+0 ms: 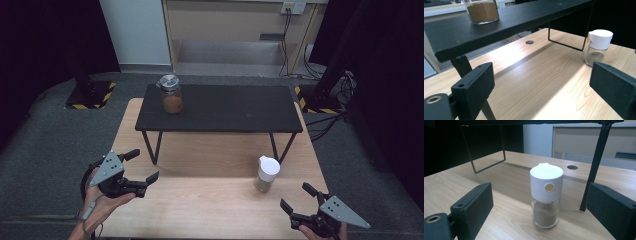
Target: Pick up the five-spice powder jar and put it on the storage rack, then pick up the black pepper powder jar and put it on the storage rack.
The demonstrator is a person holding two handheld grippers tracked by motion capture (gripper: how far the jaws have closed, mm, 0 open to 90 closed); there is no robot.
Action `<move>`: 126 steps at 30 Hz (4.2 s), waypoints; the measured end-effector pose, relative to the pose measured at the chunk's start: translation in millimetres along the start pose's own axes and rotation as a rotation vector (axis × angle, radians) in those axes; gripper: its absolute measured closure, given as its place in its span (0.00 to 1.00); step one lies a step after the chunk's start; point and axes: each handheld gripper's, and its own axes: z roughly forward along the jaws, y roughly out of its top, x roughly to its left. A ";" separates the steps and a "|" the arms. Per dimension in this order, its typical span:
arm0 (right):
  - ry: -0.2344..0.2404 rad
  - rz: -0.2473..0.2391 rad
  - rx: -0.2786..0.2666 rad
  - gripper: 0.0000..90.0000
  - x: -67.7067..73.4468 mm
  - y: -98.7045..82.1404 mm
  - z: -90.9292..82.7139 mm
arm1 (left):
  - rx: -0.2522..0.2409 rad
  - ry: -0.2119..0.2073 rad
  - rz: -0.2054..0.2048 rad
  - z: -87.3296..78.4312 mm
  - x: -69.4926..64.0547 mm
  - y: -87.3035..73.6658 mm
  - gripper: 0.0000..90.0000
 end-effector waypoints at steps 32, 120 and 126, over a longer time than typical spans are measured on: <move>-0.003 -0.003 -0.003 0.08 0.8 -0.2 -0.2 | 0.020 0.012 0.014 1.1 -20.2 -42.1 0.05; -0.013 0.050 -0.057 0.01 -0.4 -6.1 0.0 | -0.158 0.109 -0.148 -28.3 -19.9 -65.5 0.00; -0.027 0.057 -0.073 0.01 -1.6 2.1 -4.0 | -0.174 0.147 -0.184 -32.8 -16.0 -69.9 0.00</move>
